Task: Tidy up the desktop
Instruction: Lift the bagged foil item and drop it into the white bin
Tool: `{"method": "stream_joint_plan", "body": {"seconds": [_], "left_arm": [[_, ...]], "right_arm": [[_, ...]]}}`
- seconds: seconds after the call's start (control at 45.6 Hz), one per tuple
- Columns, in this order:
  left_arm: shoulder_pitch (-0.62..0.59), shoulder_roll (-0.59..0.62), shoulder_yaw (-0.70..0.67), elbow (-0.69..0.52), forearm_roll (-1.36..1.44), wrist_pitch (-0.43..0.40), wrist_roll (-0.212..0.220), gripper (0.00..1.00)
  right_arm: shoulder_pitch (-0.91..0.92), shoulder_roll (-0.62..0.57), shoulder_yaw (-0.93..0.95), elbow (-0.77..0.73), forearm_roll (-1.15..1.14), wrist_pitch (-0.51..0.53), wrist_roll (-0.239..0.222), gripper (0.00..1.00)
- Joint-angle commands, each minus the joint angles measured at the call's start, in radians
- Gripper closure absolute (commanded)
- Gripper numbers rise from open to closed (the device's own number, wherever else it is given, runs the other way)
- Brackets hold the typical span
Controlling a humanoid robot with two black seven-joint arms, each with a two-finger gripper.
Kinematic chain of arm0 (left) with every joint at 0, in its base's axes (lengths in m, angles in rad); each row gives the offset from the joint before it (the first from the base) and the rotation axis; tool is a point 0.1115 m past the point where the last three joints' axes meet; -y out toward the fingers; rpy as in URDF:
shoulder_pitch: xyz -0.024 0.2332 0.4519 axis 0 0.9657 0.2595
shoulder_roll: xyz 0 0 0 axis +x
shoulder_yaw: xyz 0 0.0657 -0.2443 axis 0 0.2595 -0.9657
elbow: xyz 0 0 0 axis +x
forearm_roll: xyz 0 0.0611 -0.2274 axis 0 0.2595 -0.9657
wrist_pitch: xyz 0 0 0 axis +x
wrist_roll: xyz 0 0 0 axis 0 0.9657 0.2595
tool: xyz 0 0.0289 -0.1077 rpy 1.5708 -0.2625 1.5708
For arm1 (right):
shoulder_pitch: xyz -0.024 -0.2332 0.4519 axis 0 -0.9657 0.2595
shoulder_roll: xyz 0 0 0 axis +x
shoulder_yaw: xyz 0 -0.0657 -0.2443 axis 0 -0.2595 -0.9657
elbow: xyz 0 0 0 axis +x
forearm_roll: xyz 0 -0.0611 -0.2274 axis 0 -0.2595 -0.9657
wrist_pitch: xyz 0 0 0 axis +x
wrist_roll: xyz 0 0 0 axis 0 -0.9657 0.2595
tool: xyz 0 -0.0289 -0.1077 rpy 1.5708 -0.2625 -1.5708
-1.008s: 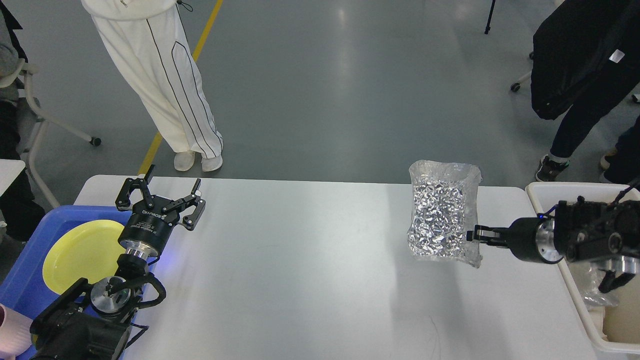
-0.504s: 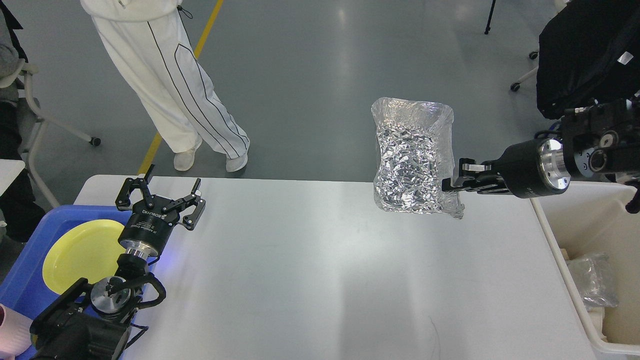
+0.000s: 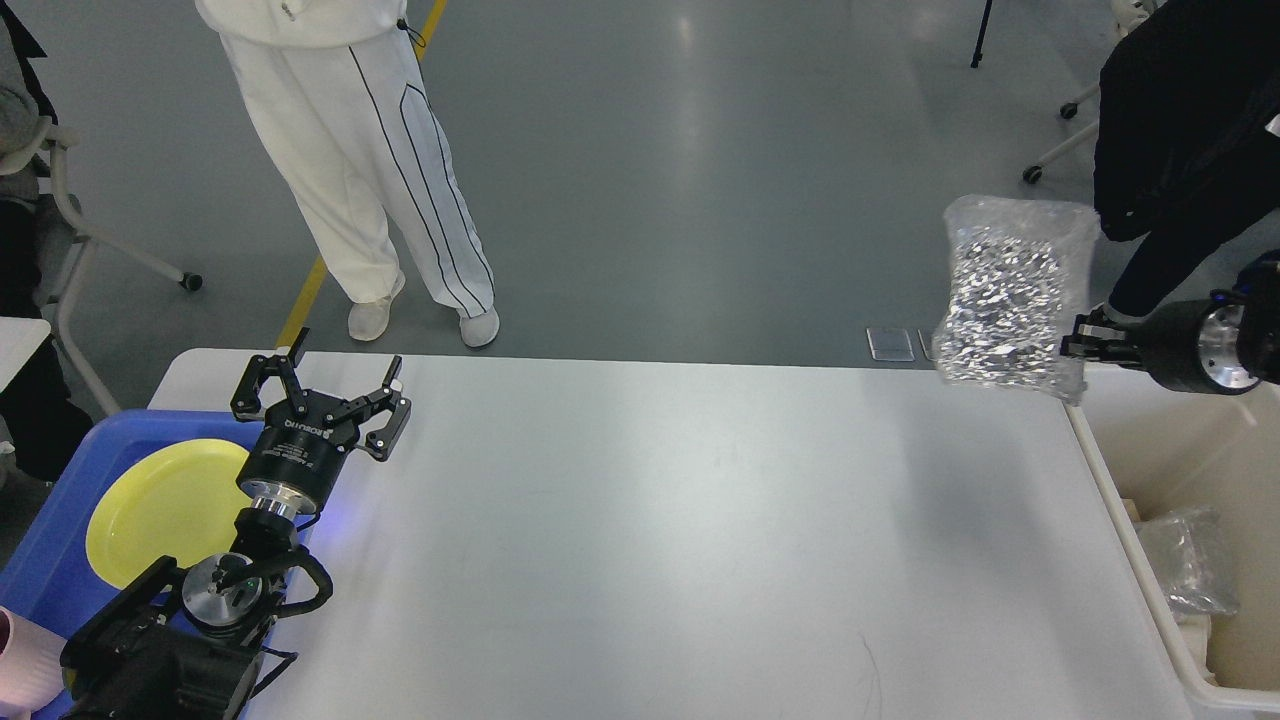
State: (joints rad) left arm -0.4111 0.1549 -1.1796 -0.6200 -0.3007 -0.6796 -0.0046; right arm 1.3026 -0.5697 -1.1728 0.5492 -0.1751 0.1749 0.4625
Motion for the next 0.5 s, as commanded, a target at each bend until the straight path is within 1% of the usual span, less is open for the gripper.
{"method": "stream_joint_plan", "body": {"seconds": [0.0, 0.066, 0.11, 0.175, 0.241, 0.285, 0.351, 0.482], "left_arm": [[0.000, 0.000, 0.000, 0.000, 0.000, 0.000, 0.000, 0.04], [0.000, 0.000, 0.000, 0.000, 0.000, 0.000, 0.000, 0.04], [0.000, 0.000, 0.000, 0.000, 0.000, 0.000, 0.000, 0.04], [0.000, 0.000, 0.000, 0.000, 0.000, 0.000, 0.000, 0.04], [0.000, 0.000, 0.000, 0.000, 0.000, 0.000, 0.000, 0.04], [0.000, 0.000, 0.000, 0.000, 0.000, 0.000, 0.000, 0.04], [0.000, 0.000, 0.000, 0.000, 0.000, 0.000, 0.000, 0.04], [0.000, 0.000, 0.000, 0.000, 0.000, 0.000, 0.000, 0.04]], "right_arm": [[-0.359, 0.045, 0.148, -0.450, 0.143, 0.003, -0.010, 1.00], [-0.462, 0.099, 0.206, -0.586, 0.213, 0.003, -0.022, 1.00], [-0.493, 0.108, 0.229, -0.617, 0.252, 0.000, -0.051, 1.00], [-0.514, 0.103, 0.245, -0.621, 0.296, -0.032, -0.129, 1.00], [-0.545, 0.090, 0.257, -0.620, 0.330, -0.110, -0.211, 1.00], [-0.571, 0.083, 0.268, -0.620, 0.350, -0.152, -0.249, 1.00], [-0.605, 0.083, 0.291, -0.620, 0.368, -0.186, -0.272, 1.00], [-0.638, 0.076, 0.338, -0.620, 0.371, -0.206, -0.278, 1.00]]}}
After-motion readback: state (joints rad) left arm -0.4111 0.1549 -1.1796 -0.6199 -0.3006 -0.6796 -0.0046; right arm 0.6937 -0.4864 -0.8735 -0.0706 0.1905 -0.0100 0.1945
